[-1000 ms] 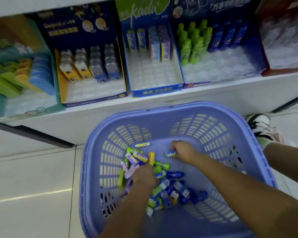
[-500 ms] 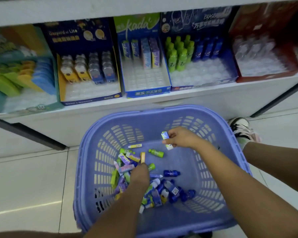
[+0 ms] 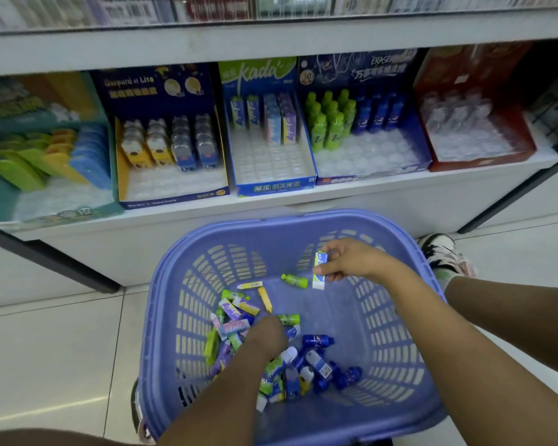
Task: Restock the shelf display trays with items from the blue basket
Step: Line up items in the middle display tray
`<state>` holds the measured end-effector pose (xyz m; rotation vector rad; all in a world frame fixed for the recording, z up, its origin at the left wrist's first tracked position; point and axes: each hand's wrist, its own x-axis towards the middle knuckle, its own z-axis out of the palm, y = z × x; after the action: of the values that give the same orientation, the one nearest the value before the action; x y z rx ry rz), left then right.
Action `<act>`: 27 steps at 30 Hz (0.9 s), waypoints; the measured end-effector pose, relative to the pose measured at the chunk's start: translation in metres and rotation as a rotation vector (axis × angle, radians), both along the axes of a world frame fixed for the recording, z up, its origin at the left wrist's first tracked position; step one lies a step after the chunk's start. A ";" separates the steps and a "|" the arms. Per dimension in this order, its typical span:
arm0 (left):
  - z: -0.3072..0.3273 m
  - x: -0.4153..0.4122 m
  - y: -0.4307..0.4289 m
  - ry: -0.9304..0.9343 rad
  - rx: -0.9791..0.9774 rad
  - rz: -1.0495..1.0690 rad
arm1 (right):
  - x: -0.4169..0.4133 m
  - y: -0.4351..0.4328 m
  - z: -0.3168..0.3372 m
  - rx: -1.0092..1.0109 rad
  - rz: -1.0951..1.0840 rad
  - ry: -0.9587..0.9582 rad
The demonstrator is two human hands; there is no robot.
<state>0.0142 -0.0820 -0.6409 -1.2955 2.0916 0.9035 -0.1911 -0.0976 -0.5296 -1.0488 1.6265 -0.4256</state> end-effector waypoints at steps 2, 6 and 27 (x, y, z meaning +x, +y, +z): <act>0.011 -0.003 -0.014 0.126 0.103 0.202 | 0.002 -0.004 0.018 -0.075 -0.023 -0.048; 0.063 -0.009 -0.048 0.425 0.415 0.513 | 0.009 -0.015 0.055 -0.284 -0.142 -0.124; 0.219 0.018 -0.111 1.264 -0.022 0.889 | 0.049 -0.194 0.153 -0.694 0.017 0.626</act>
<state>0.0325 -0.1929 -0.4217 -1.9971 2.1961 2.6102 -0.1423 -0.2917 -0.3766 -1.8491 2.0698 -0.7300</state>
